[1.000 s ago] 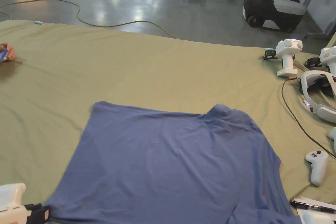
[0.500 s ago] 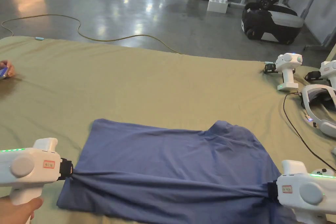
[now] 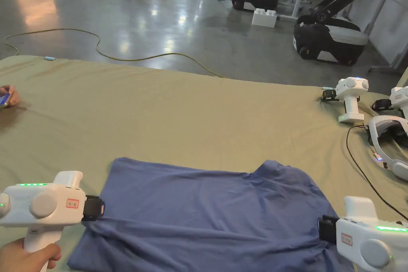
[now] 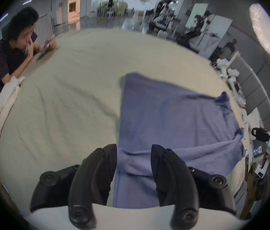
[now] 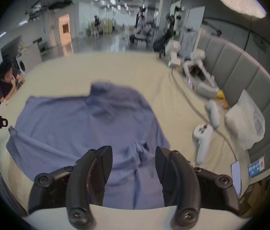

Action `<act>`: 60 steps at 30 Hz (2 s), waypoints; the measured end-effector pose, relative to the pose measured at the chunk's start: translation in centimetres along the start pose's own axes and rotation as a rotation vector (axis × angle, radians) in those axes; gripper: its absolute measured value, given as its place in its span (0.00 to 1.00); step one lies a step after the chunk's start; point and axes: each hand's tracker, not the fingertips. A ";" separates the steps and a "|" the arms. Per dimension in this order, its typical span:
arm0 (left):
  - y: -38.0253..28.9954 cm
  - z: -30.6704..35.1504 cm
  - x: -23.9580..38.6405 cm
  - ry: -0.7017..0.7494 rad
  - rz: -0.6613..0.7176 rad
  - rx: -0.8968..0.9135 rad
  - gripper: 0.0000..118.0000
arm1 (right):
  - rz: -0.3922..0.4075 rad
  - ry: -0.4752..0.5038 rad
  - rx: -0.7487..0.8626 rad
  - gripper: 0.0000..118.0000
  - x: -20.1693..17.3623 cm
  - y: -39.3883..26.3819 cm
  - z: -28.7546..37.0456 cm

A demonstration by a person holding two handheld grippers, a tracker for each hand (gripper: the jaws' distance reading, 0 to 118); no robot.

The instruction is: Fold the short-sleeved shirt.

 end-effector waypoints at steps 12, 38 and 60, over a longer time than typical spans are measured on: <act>-2.4 12.9 7.6 0.018 -0.141 0.684 0.39 | -0.098 -0.031 0.639 0.45 -8.3 1.3 12.9; -5.2 2.8 -2.4 0.063 0.111 -0.006 0.00 | 0.012 -0.006 0.568 0.00 -10.7 -2.5 13.2; -7.9 0.1 1.3 0.134 -0.041 -0.279 0.07 | -0.004 -0.029 0.361 0.00 -7.1 -4.4 9.8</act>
